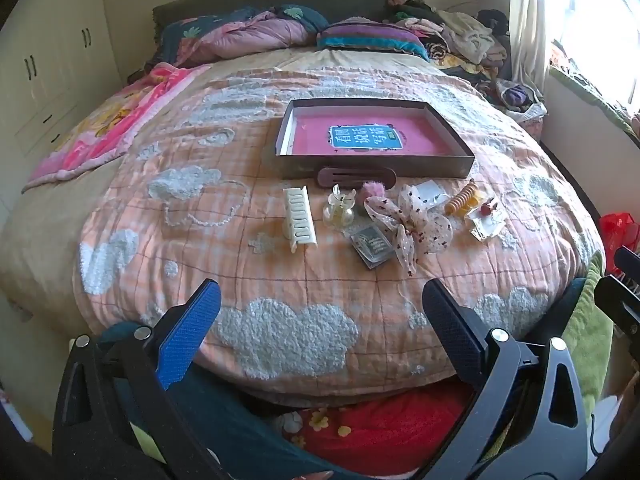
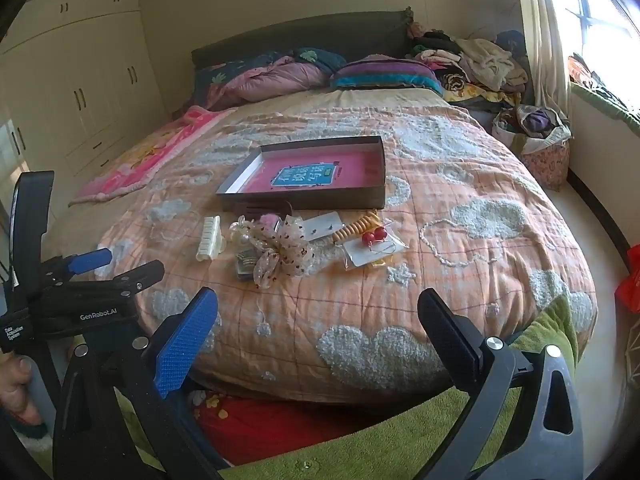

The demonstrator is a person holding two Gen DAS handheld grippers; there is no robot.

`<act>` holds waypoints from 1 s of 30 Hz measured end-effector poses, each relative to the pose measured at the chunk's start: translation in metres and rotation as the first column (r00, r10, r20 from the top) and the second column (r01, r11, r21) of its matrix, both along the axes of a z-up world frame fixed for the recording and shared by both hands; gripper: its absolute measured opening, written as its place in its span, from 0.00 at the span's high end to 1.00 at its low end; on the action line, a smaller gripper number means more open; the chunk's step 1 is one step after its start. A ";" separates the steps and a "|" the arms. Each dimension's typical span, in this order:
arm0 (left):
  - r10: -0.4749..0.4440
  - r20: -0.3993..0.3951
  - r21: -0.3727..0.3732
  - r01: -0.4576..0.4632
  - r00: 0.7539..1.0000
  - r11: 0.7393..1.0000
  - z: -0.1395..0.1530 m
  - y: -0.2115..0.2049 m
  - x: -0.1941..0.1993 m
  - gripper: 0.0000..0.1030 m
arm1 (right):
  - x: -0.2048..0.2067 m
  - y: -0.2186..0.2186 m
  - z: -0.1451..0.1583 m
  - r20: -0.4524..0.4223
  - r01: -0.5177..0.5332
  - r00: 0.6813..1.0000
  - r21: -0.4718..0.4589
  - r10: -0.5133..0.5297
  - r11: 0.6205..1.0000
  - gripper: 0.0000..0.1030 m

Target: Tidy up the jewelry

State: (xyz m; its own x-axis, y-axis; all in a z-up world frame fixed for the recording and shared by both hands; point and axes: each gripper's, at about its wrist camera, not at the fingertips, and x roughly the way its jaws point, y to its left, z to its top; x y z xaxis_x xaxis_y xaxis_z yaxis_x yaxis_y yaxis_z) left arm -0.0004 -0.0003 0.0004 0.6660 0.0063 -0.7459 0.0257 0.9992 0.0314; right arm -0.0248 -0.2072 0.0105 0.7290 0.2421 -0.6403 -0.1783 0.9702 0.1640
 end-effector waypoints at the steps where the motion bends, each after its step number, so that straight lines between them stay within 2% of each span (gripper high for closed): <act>1: -0.001 0.001 0.000 0.001 1.000 1.000 0.000 0.000 0.000 0.08 | 0.000 0.000 0.000 0.000 0.000 1.000 0.000 0.000 1.000 0.04; 30: 0.001 0.005 0.001 -0.001 1.000 1.000 0.005 -0.006 0.001 0.08 | 0.000 -0.002 0.003 0.007 0.001 1.000 -0.003 -0.001 1.000 0.04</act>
State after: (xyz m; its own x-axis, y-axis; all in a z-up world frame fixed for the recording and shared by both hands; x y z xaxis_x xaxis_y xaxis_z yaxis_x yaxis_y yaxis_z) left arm 0.0008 -0.0062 0.0053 0.6698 0.0079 -0.7425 0.0248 0.9992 0.0329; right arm -0.0243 -0.2094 0.0132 0.7337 0.2394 -0.6359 -0.1782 0.9709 0.1599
